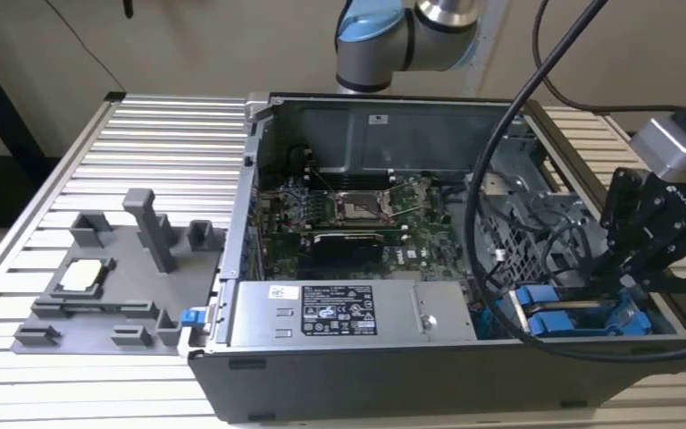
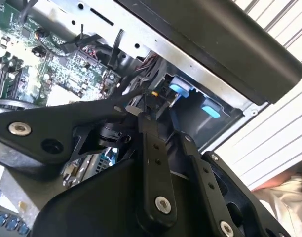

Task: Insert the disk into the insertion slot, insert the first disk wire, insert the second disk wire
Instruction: 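Insert the first disk wire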

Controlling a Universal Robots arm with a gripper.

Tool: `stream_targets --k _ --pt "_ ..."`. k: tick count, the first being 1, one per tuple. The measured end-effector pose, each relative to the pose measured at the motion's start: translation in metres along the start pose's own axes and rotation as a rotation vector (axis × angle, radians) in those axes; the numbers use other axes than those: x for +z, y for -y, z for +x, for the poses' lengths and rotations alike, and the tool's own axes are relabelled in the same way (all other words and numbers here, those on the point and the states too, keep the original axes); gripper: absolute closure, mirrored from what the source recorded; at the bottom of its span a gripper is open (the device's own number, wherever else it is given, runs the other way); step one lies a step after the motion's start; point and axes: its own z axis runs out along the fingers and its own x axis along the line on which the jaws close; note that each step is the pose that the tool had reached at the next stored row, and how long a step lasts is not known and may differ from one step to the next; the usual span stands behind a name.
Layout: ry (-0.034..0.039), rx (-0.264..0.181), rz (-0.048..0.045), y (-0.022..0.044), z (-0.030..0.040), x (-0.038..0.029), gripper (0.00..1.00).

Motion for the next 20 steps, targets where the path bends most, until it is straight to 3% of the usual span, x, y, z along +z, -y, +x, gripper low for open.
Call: stream_targets --k 10,15,20 --pt "-0.0001 0.0 0.0 -0.0045 -0.0018 -0.0368 0.73" --pt "-0.0003 0.0 0.0002 -0.0048 -0.0024 -0.0388 0.73" --pt "-0.0001 0.0 0.0002 -0.005 -0.0138 -0.0379 0.73"
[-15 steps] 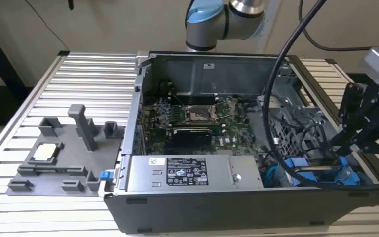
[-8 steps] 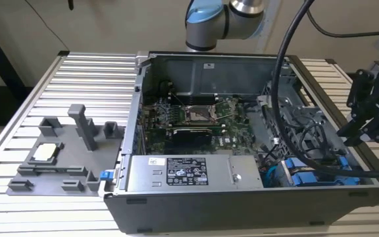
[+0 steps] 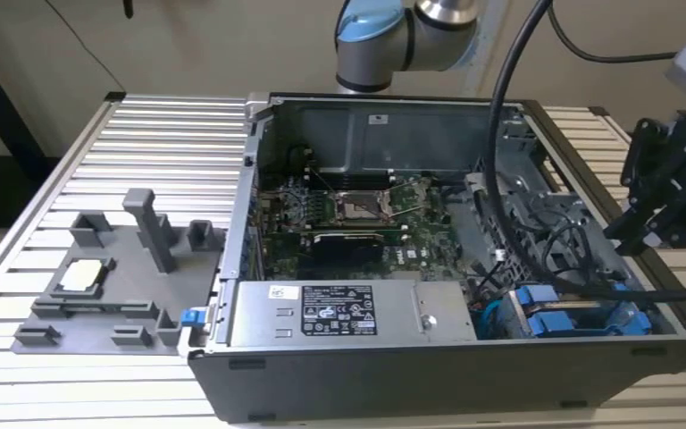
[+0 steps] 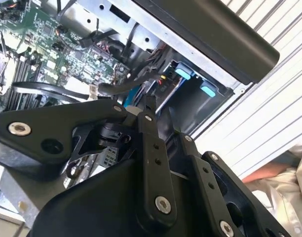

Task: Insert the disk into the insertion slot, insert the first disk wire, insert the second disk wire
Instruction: 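Insert the second disk wire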

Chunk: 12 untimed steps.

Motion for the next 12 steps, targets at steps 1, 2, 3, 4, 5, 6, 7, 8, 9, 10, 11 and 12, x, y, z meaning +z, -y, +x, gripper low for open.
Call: stream_targets --k 1,2,3,4,5,6,7,8,9,10,11,12 --pt "-0.0001 0.0 0.0 -0.0001 -0.0035 0.0003 0.73" --pt "-0.0003 0.0 0.0 -0.0002 -0.0066 0.0004 0.73" --pt "-0.0001 0.0 0.0 -0.0003 -0.0101 0.0008 0.73" --pt "-0.0001 0.0 0.0 -0.0004 -0.0129 0.001 0.73" --pt "-0.0002 0.0 0.0 -0.0008 -0.0153 0.0011 0.73" --pt "-0.0001 0.0 0.0007 -0.0024 -0.0164 0.0014 0.73" --pt "-0.0001 0.0 0.0024 -0.0058 -0.0172 0.0019 0.73" --pt "-0.0003 0.0 0.0047 -0.0096 -0.0178 0.0023 0.73" --pt "-0.0002 0.0 0.0072 -0.0133 -0.0183 0.0029 0.73" --pt "-0.0004 0.0 0.0101 -0.0169 -0.0188 0.0033 0.73" --pt "-0.0004 0.0 0.0131 -0.0206 -0.0194 0.0038 0.73" --pt "-0.0005 0.0 0.0165 -0.0242 -0.0199 0.0043 0.73"
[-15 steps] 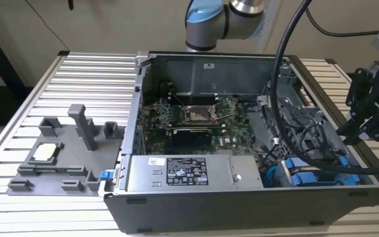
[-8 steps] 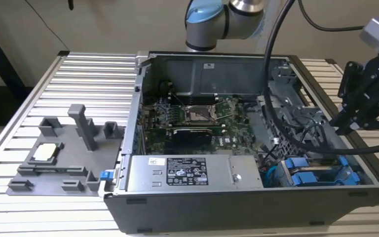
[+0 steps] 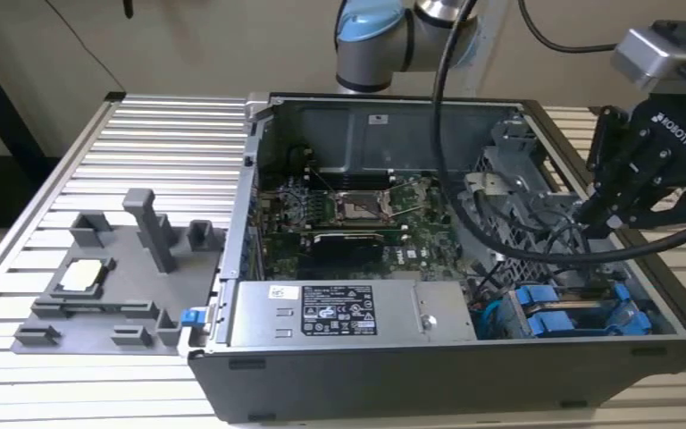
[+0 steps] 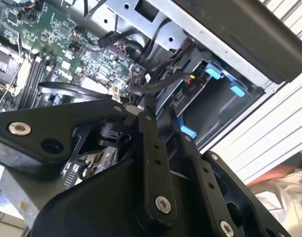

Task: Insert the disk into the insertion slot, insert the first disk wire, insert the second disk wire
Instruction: 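Insert the second disk wire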

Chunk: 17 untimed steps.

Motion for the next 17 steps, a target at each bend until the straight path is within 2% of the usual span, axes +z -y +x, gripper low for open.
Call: stream_targets --k 3,6,8,11,13,14,15,17 --pt "-0.0006 -0.001 0.0131 -0.0113 -0.0013 0.0014 0.73" --pt "-0.0014 -0.001 0.0329 -0.0226 -0.0021 0.003 0.73" --pt "-0.0018 -0.003 0.059 -0.0298 -0.0024 0.0041 0.73" --pt "-0.0021 -0.005 0.1116 -0.0396 -0.0027 0.0057 0.73" --pt "-0.0027 -0.007 0.1418 -0.0461 -0.0029 0.0069 0.73" --pt "-0.0029 -0.007 0.1495 -0.0485 -0.003 0.0076 0.73" --pt "-0.003 -0.009 0.1529 -0.05 -0.003 0.0081 0.73" --pt "-0.0032 -0.021 0.1535 -0.0519 -0.003 0.0091 0.73"
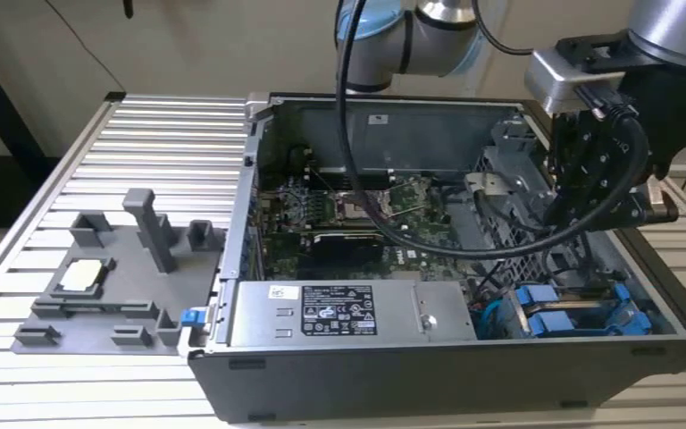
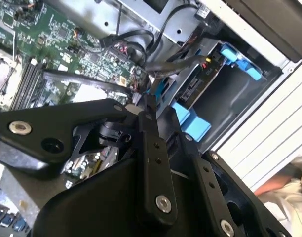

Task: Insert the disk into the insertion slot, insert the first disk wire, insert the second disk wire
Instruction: 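Insert the second disk wire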

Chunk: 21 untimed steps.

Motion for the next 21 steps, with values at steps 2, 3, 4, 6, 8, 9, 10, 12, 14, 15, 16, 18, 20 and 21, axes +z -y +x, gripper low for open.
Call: stream_targets --k 2,3,4,6,8,9,10,12,14,15,16,18,20,21 --pt "0.0006 -0.016 -0.0001 -0.0011 -0.0002 0.0012 0.73" --pt "0.0009 -0.022 0.0003 -0.0019 -0.0003 0.0022 0.73" --pt "0.0009 -0.026 0.0028 -0.0031 -0.0004 0.0032 0.73" --pt "0.0005 -0.028 0.0126 -0.0059 -0.0006 0.0057 0.73" --pt "-0.0002 -0.028 0.021 -0.0072 -0.0008 0.0086 0.73" --pt "-0.0005 -0.029 0.0247 -0.0075 -0.001 0.01 0.73" --pt "-0.0005 -0.029 0.0281 -0.0077 -0.0013 0.0113 0.73" --pt "0.0007 -0.029 0.0322 -0.0078 -0.0021 0.0126 0.73" --pt "0.0028 -0.029 0.0333 -0.0088 -0.0034 0.013 0.73" --pt "0.0036 -0.029 0.0335 -0.0098 -0.0037 0.013 0.73" --pt "0.0047 -0.029 0.0335 -0.0111 -0.0038 0.0129 0.73" --pt "0.0078 -0.029 0.0337 -0.0138 -0.0041 0.0128 0.73" --pt "0.0118 -0.028 0.0341 -0.0154 -0.0042 0.0127 0.73" --pt "0.0128 -0.028 0.0351 -0.016 -0.0045 0.0127 0.73"
